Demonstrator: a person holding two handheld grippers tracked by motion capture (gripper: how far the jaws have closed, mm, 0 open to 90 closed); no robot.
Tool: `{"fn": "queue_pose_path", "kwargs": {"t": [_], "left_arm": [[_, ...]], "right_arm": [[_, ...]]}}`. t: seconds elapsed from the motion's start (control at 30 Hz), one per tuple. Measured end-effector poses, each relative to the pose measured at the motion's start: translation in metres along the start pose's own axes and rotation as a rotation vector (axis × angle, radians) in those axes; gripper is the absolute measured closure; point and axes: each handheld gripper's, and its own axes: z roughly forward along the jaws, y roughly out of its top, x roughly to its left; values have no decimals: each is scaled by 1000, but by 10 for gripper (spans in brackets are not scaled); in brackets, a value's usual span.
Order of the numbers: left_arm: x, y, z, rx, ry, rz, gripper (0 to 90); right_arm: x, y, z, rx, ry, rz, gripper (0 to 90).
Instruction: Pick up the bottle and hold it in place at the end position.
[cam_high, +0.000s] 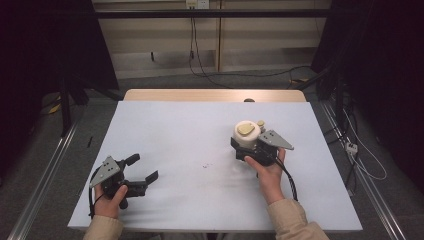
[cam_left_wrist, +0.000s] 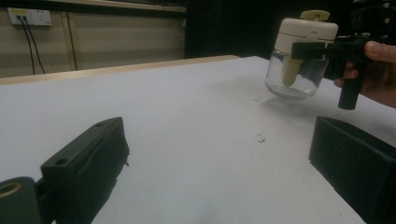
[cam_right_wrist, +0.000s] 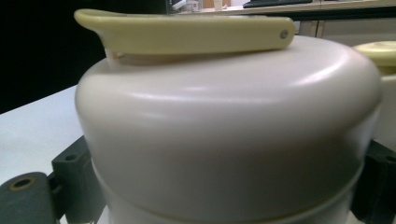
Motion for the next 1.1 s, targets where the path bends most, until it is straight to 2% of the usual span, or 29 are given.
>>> {"fn": "queue_pose_path", "kwargs": {"t": [0.57, 0.8, 1.1], "left_arm": [[-1, -1, 0, 1, -4, 2, 39], [1, -1, -3, -2, 6, -4, 39], [0, -1, -6, -7, 7, -3, 39]], "right_arm": [[6, 4, 8, 13, 19, -13, 68], [13, 5, 18, 18, 36, -29, 68], [20, 5, 28, 21, 60, -23, 68]]}}
